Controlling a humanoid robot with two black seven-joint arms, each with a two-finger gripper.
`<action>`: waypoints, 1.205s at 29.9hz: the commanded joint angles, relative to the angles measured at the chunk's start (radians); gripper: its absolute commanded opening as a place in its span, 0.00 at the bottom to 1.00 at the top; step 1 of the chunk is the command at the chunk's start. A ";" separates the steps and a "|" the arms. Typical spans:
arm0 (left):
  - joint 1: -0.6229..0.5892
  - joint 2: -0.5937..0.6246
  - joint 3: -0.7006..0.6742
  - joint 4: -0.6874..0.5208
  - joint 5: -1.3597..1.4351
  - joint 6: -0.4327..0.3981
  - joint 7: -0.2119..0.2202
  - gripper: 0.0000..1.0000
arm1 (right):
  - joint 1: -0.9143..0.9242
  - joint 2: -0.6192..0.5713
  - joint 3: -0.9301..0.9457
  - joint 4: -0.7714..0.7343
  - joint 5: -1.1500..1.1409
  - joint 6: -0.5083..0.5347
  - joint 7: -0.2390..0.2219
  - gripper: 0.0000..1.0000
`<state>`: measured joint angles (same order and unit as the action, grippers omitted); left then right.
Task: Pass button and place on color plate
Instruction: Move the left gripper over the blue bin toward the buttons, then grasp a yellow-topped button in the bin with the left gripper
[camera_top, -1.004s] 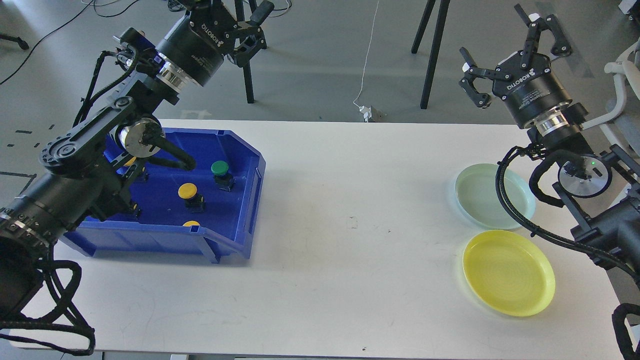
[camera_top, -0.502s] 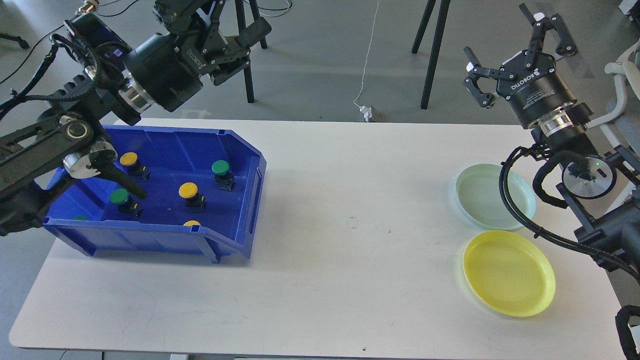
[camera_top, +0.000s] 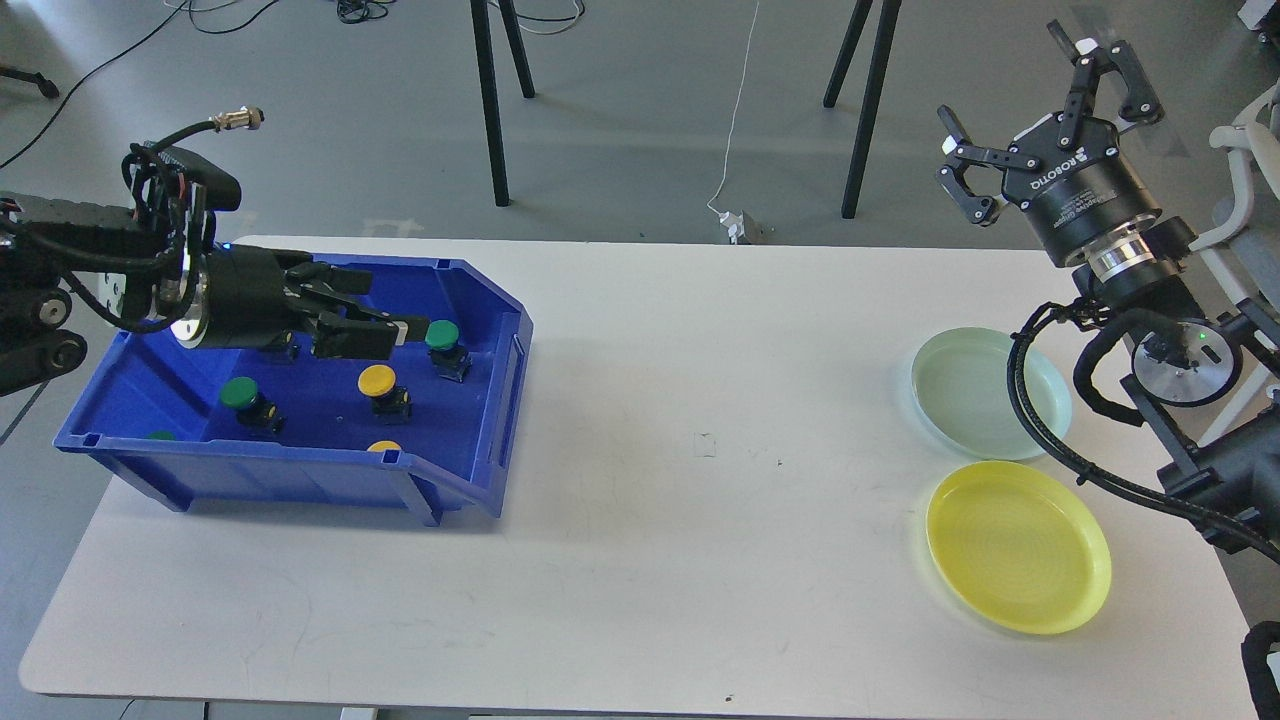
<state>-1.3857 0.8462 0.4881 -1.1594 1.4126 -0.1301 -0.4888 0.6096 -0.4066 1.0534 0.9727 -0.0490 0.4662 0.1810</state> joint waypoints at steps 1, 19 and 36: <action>0.052 -0.062 0.013 0.098 -0.001 0.012 0.000 0.99 | -0.016 0.000 0.000 0.000 0.000 0.000 0.000 0.99; 0.224 -0.249 0.004 0.391 -0.009 0.014 0.000 0.99 | -0.045 -0.024 0.002 -0.003 0.000 0.002 0.005 0.99; 0.310 -0.325 0.003 0.540 -0.014 0.015 0.000 0.89 | -0.067 -0.026 0.002 0.000 0.000 0.002 0.011 0.99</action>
<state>-1.0939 0.5387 0.4921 -0.6543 1.4025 -0.1167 -0.4886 0.5449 -0.4326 1.0542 0.9726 -0.0491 0.4679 0.1915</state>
